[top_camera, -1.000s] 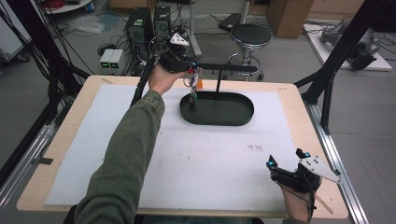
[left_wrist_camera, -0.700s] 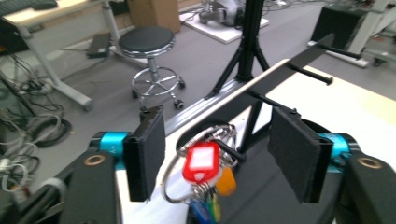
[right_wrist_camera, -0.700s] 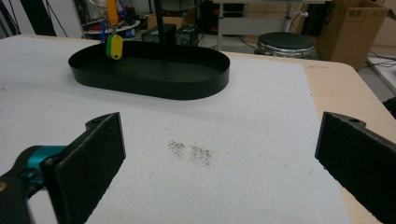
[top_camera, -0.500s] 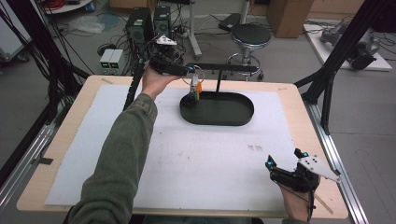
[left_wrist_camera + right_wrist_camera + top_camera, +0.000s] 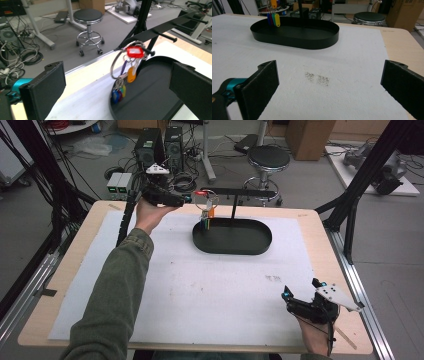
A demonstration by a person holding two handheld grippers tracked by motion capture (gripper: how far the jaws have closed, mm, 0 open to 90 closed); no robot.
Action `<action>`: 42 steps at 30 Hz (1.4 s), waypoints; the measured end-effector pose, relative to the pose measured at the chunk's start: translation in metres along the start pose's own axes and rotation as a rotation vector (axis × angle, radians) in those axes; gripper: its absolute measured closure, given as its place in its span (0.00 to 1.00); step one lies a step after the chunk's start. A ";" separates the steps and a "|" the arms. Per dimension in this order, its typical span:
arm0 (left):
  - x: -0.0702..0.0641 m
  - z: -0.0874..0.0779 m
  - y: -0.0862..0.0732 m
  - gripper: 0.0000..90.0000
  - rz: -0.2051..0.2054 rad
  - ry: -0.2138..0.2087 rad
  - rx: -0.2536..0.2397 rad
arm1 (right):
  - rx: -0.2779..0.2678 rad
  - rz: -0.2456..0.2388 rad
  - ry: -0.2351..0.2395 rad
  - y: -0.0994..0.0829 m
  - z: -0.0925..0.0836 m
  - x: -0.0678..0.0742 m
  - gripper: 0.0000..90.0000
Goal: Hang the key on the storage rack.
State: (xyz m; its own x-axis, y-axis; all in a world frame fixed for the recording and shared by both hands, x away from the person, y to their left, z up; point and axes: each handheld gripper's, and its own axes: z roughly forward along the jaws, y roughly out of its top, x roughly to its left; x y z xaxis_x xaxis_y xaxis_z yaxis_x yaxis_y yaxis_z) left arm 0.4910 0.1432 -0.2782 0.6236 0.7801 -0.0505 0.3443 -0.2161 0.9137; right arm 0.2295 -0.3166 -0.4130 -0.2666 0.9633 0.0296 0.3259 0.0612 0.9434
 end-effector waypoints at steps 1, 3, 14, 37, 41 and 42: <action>0.001 -0.002 -0.002 0.02 0.002 -0.002 0.002 | 0.002 -0.001 0.000 0.000 0.001 0.000 0.01; 0.003 -0.006 -0.006 0.02 0.004 0.001 0.000 | 0.008 -0.001 0.003 0.000 0.002 0.000 0.01; 0.007 -0.023 -0.024 0.02 -0.007 -0.005 -0.014 | 0.018 -0.004 0.009 0.000 0.003 0.001 0.01; 0.017 -0.056 -0.073 0.02 -0.010 0.020 0.017 | 0.047 -0.001 0.030 -0.001 0.005 0.002 0.01; 0.019 -0.063 -0.084 0.02 -0.026 0.025 0.023 | 0.051 -0.007 0.033 -0.001 0.006 0.002 0.01; 0.019 -0.064 -0.087 0.02 -0.025 0.030 0.024 | 0.058 -0.005 0.032 -0.001 0.006 0.003 0.01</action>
State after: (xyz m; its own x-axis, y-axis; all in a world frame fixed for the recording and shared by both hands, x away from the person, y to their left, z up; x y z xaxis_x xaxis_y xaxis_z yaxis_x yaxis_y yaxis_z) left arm 0.4274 0.2145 -0.3330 0.5934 0.8026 -0.0613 0.3768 -0.2098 0.9022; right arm 0.2337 -0.3121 -0.4159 -0.2971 0.9542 0.0362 0.3758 0.0820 0.9231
